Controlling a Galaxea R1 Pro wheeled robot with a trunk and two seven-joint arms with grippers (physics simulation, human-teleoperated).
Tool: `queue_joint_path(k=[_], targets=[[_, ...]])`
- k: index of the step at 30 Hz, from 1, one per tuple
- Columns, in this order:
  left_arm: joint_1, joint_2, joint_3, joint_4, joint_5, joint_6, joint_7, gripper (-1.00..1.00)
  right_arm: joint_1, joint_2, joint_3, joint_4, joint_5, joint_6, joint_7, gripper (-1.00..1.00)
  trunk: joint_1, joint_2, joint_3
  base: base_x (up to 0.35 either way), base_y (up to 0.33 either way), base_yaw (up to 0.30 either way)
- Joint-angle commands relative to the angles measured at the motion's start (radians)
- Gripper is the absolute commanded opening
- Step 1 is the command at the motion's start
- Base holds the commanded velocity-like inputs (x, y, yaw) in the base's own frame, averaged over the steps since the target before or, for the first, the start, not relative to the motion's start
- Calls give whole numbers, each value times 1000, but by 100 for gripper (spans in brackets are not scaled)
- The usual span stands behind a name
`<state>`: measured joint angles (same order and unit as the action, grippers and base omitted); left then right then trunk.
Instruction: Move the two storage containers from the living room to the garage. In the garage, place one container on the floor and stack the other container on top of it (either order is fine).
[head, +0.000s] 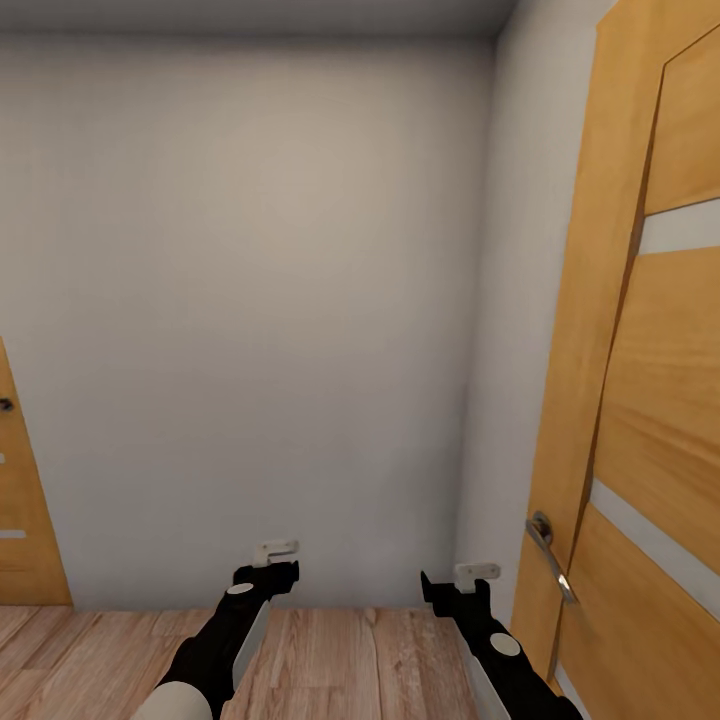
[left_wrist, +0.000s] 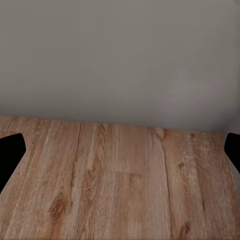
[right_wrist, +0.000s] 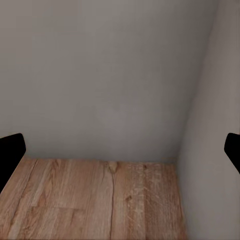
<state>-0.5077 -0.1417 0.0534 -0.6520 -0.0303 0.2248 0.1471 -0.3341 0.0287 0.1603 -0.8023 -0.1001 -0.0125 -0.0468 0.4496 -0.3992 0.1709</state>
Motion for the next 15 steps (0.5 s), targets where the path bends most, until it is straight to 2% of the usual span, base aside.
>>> queue_joint_path(k=[1, 5, 15], targets=[[0, -1, 3, -1, -3, 5, 0, 100, 0, -1, 4, 0, -10, -1, -5, 100, 0, -1, -1, 2, 0, 0], [0, -1, 3, -1, -3, 5, 0, 100, 0, -1, 4, 0, -10, -1, -6, 100, 0, -1, -1, 1, 0, 67], [0, -1, 3, -1, -3, 5, 0, 100, 0, -1, 4, 0, -10, -1, -7, 100, 0, -1, -1, 0, 0, 266]])
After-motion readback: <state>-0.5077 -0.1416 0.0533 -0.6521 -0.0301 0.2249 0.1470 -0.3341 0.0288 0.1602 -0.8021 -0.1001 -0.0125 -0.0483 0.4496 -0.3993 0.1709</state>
